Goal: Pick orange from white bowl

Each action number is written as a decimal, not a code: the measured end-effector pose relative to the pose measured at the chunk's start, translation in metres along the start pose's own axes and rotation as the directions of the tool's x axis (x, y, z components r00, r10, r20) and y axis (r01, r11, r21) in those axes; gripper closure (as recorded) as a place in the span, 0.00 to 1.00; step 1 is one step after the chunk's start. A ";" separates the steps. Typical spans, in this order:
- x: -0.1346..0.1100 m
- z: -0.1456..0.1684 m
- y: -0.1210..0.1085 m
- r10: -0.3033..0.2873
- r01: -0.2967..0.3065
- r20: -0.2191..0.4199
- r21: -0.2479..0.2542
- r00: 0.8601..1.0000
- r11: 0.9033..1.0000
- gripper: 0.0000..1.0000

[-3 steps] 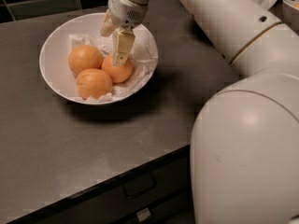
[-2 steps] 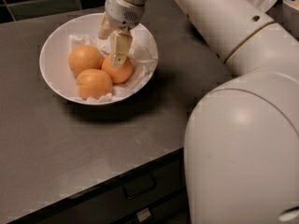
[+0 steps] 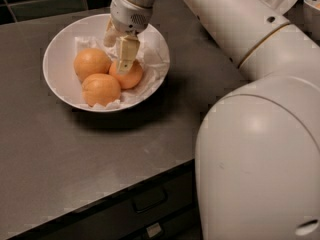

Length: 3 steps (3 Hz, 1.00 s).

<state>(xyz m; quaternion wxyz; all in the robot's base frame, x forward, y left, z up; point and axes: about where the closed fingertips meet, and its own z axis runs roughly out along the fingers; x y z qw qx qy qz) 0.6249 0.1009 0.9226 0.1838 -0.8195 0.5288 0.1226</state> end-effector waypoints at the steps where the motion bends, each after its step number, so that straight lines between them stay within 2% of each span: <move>1: 0.002 0.003 0.004 0.013 -0.013 -0.002 -0.010 1.000 1.000 0.37; 3: 0.009 0.004 0.013 0.044 -0.044 -0.018 -0.026 0.999 0.999 0.37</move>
Offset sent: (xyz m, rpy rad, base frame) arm -0.0173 -0.0223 -0.0097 -0.0608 0.0653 -0.0236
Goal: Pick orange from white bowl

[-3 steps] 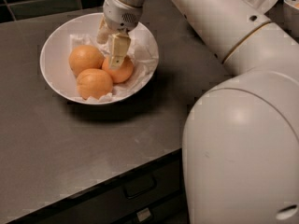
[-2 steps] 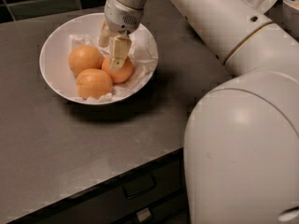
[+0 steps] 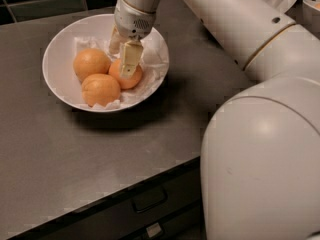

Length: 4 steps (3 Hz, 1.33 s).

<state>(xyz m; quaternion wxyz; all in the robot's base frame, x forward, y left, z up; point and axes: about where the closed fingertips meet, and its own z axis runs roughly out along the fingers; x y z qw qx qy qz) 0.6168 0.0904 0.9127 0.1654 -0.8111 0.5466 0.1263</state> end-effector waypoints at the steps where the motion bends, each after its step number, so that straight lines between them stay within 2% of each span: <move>1: 0.003 0.002 0.004 0.011 -0.011 -0.003 -0.006 1.000 1.000 0.38; 4: 0.020 0.011 -0.004 0.023 -0.023 -0.045 0.004 0.999 1.000 0.39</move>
Offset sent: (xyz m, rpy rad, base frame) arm -0.0075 -0.0196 -0.0107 -0.0403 0.0293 -0.0191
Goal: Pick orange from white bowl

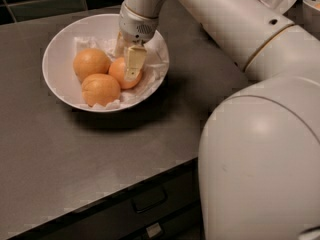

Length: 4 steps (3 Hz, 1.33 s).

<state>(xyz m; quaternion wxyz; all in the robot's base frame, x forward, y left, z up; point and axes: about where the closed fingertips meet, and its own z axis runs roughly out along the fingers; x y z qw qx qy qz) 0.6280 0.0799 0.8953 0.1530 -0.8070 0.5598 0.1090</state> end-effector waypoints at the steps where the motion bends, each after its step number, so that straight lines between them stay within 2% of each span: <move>1: 0.005 0.003 0.000 0.009 -0.009 -0.028 0.006 1.000 1.000 0.39; 3: 0.011 0.016 -0.002 0.007 -0.007 -0.088 0.004 0.996 1.000 0.39; 4: 0.010 0.021 -0.006 -0.003 0.004 -0.076 0.009 0.997 1.000 0.39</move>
Offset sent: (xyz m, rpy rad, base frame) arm -0.0047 -0.0158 -0.0097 -0.1209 -0.0149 -0.0350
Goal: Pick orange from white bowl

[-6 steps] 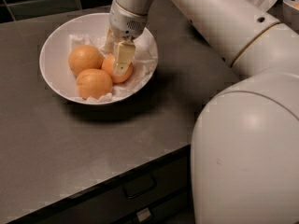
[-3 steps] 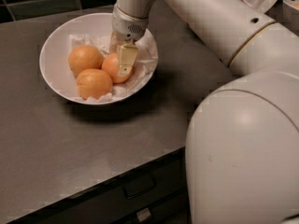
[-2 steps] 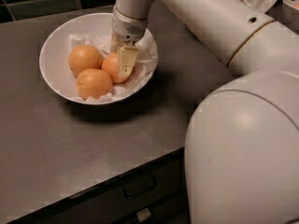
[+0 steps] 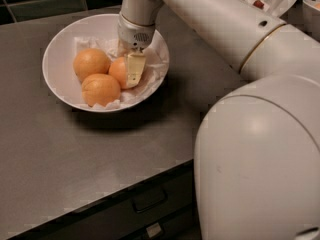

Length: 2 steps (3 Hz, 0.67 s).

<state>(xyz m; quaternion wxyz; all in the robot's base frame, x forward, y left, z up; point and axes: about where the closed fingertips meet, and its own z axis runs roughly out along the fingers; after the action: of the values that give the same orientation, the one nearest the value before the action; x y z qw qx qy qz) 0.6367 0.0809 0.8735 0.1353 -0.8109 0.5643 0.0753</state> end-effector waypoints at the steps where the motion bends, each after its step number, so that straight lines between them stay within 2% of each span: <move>1: 0.000 0.006 0.000 -0.003 0.003 0.016 -0.006 1.000 1.000 0.39; 2: 0.000 0.013 -0.001 -0.005 0.006 0.033 -0.018 0.999 1.000 0.39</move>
Offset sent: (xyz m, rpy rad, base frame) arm -0.0006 0.0018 -0.0163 0.0307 0.0502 0.0245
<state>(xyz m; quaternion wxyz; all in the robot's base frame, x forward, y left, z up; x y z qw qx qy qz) 0.6377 0.0854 0.8609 0.1375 -0.8123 0.5591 0.0935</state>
